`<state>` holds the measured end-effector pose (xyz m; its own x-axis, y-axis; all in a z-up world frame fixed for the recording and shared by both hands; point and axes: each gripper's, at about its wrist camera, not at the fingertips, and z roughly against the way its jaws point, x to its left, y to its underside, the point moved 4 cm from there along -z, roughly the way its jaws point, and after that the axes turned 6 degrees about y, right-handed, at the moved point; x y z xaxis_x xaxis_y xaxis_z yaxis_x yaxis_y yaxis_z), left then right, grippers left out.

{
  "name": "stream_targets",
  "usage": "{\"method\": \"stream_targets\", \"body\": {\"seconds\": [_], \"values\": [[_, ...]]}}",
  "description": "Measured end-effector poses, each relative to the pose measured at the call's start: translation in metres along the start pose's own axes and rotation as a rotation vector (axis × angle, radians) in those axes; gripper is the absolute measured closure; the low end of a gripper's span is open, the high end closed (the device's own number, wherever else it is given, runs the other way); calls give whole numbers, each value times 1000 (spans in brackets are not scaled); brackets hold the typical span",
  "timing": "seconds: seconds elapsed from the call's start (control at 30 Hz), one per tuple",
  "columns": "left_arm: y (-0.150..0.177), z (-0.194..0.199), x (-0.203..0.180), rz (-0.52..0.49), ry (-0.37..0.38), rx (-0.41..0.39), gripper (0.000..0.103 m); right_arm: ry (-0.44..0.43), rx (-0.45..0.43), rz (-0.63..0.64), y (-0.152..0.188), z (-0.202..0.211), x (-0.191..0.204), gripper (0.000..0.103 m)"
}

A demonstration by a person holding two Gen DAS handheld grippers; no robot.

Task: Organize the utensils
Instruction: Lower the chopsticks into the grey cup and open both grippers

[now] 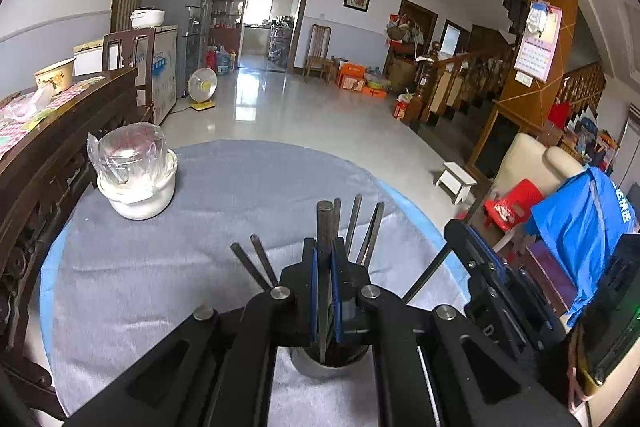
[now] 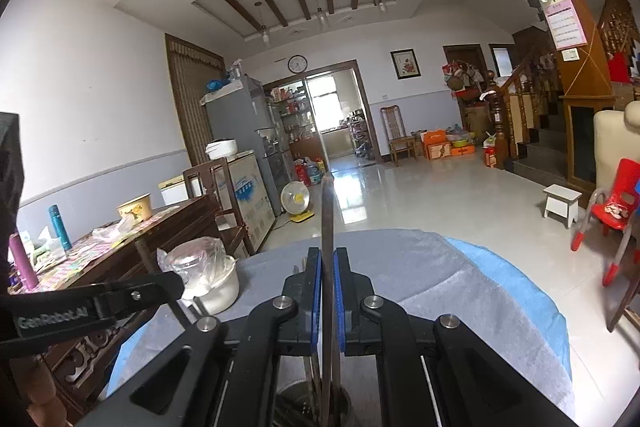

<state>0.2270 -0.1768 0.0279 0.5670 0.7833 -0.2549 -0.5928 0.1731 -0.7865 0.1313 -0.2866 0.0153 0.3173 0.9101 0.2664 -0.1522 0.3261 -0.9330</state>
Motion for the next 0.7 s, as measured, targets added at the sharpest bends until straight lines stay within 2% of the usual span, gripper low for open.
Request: {"method": "stream_targets", "body": {"seconds": [0.4, 0.7], "values": [[14, 0, 9, -11, -14, 37, 96, -21, 19, 24, 20, 22, -1, 96], [15, 1, 9, -16, -15, 40, 96, -31, 29, 36, 25, 21, 5, 96]]}}
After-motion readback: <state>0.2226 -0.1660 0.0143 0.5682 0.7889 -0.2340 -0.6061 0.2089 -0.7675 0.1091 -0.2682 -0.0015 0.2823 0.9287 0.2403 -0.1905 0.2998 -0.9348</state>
